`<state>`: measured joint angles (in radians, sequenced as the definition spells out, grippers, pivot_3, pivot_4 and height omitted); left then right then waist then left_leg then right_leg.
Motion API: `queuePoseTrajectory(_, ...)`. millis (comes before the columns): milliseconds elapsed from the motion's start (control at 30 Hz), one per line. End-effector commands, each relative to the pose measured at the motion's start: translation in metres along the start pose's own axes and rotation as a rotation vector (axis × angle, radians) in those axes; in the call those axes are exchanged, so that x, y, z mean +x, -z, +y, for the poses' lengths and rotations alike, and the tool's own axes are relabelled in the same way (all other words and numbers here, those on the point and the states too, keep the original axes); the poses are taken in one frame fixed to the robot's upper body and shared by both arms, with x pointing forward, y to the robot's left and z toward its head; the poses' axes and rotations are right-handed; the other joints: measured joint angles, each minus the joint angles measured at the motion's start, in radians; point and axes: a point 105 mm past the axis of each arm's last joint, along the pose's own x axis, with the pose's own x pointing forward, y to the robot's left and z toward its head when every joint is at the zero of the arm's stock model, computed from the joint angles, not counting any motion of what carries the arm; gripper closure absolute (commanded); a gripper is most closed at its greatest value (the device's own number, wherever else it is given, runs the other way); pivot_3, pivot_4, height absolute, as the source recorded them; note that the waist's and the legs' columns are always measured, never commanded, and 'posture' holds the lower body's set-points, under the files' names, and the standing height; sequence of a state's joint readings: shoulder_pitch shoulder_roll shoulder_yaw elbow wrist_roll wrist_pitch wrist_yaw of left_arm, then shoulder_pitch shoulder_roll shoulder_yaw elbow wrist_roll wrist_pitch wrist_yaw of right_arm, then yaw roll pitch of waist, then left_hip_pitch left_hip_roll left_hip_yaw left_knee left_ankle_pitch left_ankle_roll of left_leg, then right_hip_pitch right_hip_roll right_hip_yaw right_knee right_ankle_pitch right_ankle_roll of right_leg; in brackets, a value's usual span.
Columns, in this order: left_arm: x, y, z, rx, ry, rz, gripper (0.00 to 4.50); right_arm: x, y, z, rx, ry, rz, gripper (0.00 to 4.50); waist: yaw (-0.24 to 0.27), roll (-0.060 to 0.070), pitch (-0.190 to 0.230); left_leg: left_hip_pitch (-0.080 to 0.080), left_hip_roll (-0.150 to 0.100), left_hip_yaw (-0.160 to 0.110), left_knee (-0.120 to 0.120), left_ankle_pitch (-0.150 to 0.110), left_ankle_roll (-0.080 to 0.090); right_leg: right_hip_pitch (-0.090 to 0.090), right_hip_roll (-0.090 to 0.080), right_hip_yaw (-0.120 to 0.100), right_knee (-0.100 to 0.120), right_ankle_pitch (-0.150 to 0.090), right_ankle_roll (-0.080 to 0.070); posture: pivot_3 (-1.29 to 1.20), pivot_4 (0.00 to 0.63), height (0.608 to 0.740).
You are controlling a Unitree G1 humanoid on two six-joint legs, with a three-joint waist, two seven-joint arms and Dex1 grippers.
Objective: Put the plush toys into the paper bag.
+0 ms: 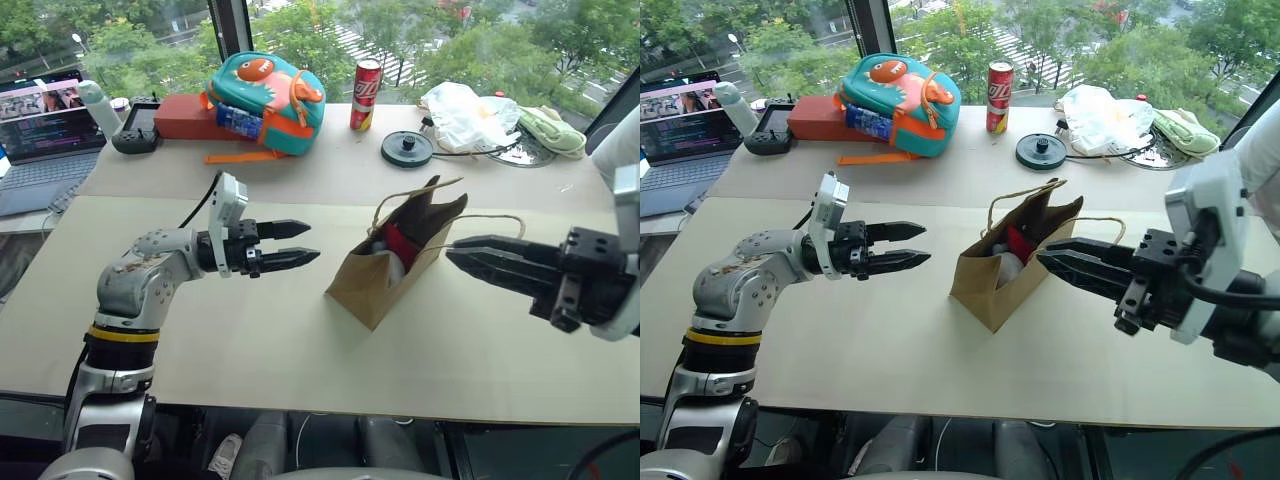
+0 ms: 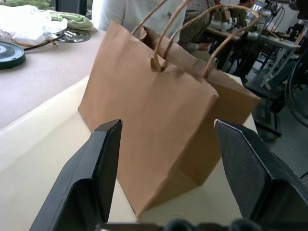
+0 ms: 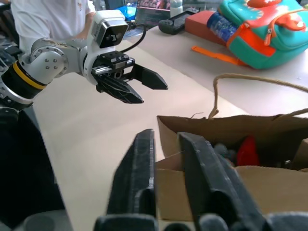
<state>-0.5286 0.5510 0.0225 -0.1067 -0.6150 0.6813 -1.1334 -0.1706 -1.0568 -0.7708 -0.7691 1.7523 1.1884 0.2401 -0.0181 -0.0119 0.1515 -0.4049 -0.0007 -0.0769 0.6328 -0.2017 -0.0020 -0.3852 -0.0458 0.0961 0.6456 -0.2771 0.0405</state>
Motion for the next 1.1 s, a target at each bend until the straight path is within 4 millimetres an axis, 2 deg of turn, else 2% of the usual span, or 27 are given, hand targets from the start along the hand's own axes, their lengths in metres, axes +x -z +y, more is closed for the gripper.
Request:
queuePoseTrajectory(33,0.003,-0.004,-0.009,0.027,0.02,-0.01,1.23,0.0,-0.005,0.008,-0.02,-0.029,-0.036,4.45,0.0,0.0,0.0,0.0,0.0,0.0,0.0,0.0,0.0,0.0,0.0,0.0,0.0,-0.001,0.001,0.0,0.15,0.74)
queuePoseTrajectory(100,0.003,0.0,-0.012,0.03,0.026,0.001,1.23,0.003,0.006,0.01,-0.014,-0.033,0.016,4.45,0.0,0.0,0.0,0.0,0.0,0.0,0.0,0.0,0.0,0.0,0.0,0.0,0.0,-0.001,0.001,0.0,0.15,0.74)
queuePoseTrajectory(200,0.007,0.008,-0.021,0.048,0.054,0.025,1.23,0.008,0.041,0.006,-0.008,-0.003,0.205,4.45,-0.001,0.0,0.0,0.0,0.001,0.001,0.0,0.0,0.0,-0.001,0.001,0.0,0.0,-0.001,0.001,0.0,0.15,0.74)
queuePoseTrajectory(300,0.014,0.011,-0.026,0.061,0.06,0.02,1.23,0.012,0.081,-0.007,-0.037,0.081,0.403,4.45,0.001,0.0,0.0,-0.001,0.001,0.001,-0.001,0.0,0.0,-0.001,0.001,0.0,-0.001,0.0,0.0,0.0,0.15,0.74)
queuePoseTrajectory(367,0.018,0.011,-0.026,0.066,0.057,0.009,1.23,0.018,0.095,-0.017,-0.054,0.13,0.44,4.45,0.002,0.0,0.0,-0.001,0.001,0.001,0.0,0.0,0.0,-0.001,0.001,0.0,-0.002,-0.001,0.001,0.0,0.15,0.74)
queuePoseTrajectory(500,0.018,0.011,-0.021,0.058,0.029,0.0,1.23,0.042,0.094,-0.024,-0.068,0.14,0.359,4.45,-0.004,-0.001,0.0,0.0,0.001,0.002,0.0,0.0,-0.001,-0.001,0.001,0.001,-0.003,-0.002,0.003,0.0,0.15,0.74)
queuePoseTrajectory(700,0.007,0.018,-0.005,0.079,-0.025,0.046,1.23,0.091,0.078,-0.026,-0.091,0.11,0.247,4.45,-0.011,-0.002,0.001,0.0,0.002,0.001,-0.002,0.0,-0.001,-0.002,0.002,0.001,-0.002,0.001,-0.002,0.0,0.15,0.74)
queuePoseTrajectory(967,0.003,0.015,0.005,0.119,-0.025,0.059,1.23,0.124,0.056,-0.027,-0.093,0.094,0.16,4.45,-0.007,-0.002,0.001,-0.002,0.001,0.0,-0.003,0.0,-0.001,-0.003,0.001,0.0,-0.003,0.002,-0.003,0.0,0.15,0.74)
queuePoseTrajectory(1100,-0.002,0.011,0.017,0.152,-0.034,0.077,1.23,0.132,0.053,-0.028,-0.091,0.094,0.148,4.45,-0.004,-0.002,0.001,-0.001,0.001,-0.001,-0.003,0.0,-0.001,-0.003,0.001,-0.001,-0.002,0.002,-0.003,0.0,0.15,0.74)
